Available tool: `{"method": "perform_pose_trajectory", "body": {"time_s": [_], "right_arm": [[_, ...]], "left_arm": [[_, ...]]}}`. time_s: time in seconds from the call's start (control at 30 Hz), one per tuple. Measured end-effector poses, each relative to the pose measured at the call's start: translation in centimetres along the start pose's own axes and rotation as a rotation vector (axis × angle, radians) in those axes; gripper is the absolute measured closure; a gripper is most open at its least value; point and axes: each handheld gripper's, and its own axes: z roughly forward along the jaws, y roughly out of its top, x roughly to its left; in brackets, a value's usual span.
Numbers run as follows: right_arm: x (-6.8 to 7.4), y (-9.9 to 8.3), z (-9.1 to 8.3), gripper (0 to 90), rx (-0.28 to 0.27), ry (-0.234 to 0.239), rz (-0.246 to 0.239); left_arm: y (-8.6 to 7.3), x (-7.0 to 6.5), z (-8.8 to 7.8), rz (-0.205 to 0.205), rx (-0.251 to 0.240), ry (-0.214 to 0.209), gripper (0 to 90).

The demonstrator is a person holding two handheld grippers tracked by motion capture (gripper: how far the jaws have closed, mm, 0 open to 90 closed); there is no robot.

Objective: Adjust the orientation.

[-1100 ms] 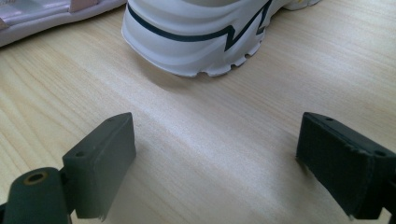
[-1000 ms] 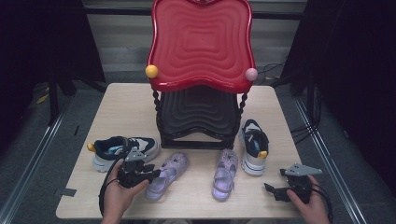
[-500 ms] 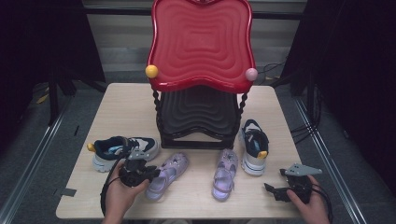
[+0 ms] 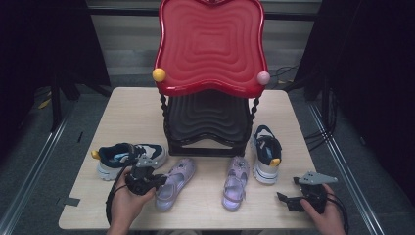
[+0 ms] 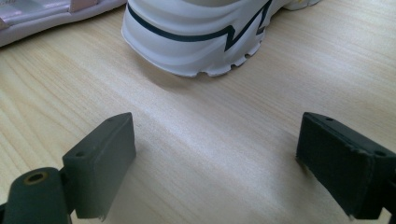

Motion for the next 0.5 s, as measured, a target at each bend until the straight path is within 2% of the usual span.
{"method": "perform_pose_trajectory", "body": {"time_s": [0.07, 0.13, 0.3, 0.4, 0.5], "right_arm": [[0.0, 0.0, 0.0, 11.1, 0.0, 0.0, -0.001], [0.01, 0.0, -0.01, 11.1, 0.001, 0.0, 0.001], [0.01, 0.0, -0.01, 11.1, 0.001, 0.0, 0.001], [0.0, 0.0, 0.0, 11.1, 0.0, 0.0, 0.001], [0.0, 0.0, 0.0, 11.1, 0.0, 0.0, 0.0]], "left_arm": [[-0.03, -0.04, -0.01, 0.007, -0.015, 0.003, 82.2], [0.04, -0.18, -0.09, 0.037, -0.014, 0.018, 82.3], [0.01, -0.23, -0.14, 0.046, -0.038, 0.008, 82.7], [0.11, -0.44, -0.21, 0.073, -0.034, 0.02, 82.8], [0.11, -0.52, -0.31, 0.071, -0.042, 0.015, 83.0]]}}
